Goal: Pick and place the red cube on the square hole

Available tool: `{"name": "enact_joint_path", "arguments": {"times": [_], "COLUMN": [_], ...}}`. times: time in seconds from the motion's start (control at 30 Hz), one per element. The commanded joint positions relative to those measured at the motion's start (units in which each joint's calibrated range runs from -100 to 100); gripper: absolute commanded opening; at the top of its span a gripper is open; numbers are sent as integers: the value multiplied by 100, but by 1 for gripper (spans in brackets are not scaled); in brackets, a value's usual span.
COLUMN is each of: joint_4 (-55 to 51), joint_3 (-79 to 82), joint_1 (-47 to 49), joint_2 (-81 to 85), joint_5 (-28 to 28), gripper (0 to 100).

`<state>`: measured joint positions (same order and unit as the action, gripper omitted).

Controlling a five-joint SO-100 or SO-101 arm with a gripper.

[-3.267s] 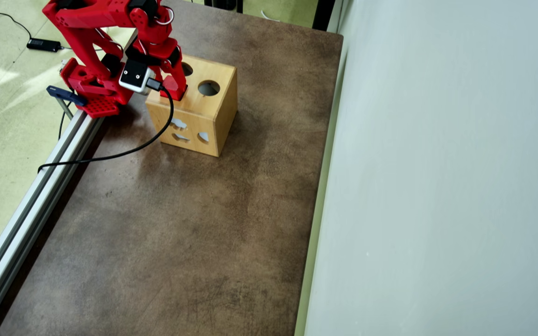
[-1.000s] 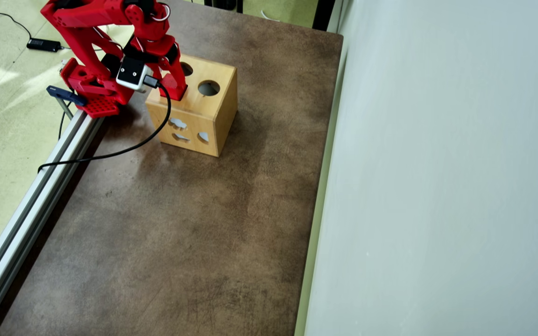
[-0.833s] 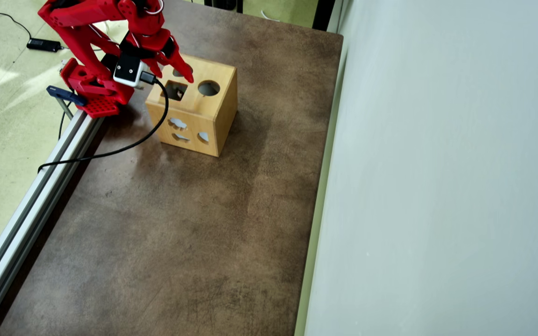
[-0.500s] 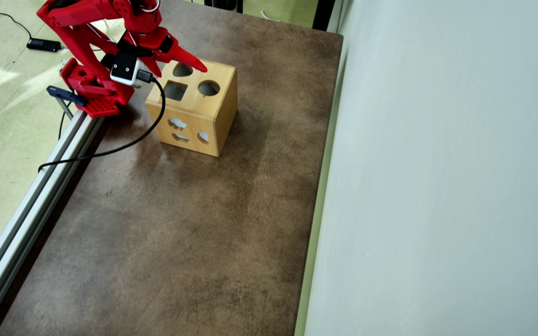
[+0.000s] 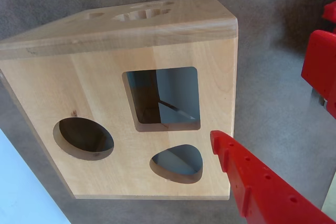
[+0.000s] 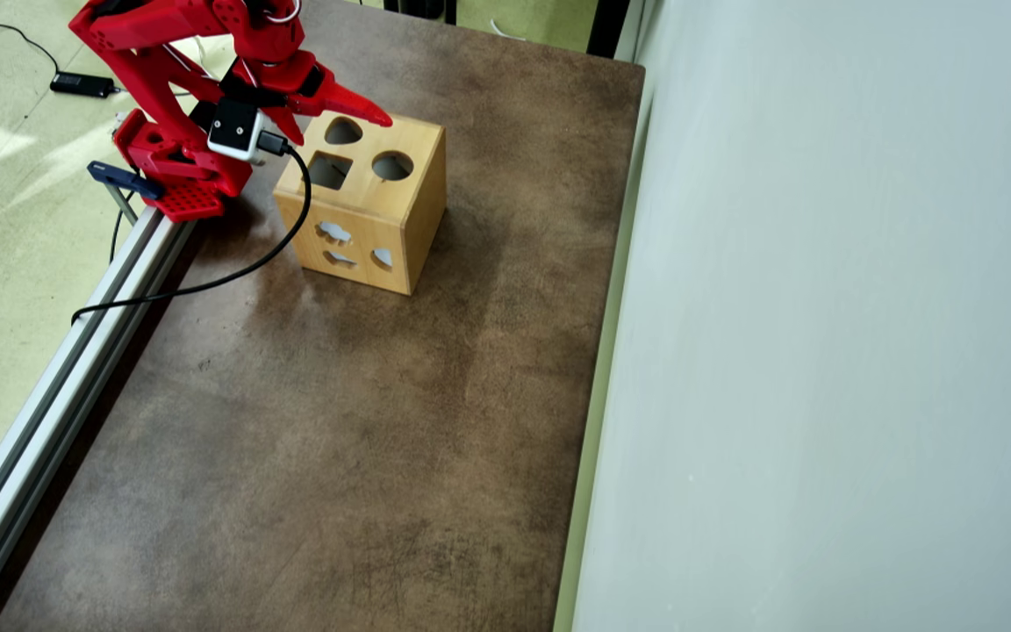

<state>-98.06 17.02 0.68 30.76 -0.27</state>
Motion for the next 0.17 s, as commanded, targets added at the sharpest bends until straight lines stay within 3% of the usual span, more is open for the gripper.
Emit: {"name": "enact_joint_path", "arguments": {"times": [0.0,0.13], "joint_4": [23,23], "joint_3": [-74,-47], "joint_1": [28,51], "joint_2": [232,775], "joint_5": [20,15], "gripper": [70,70]}}
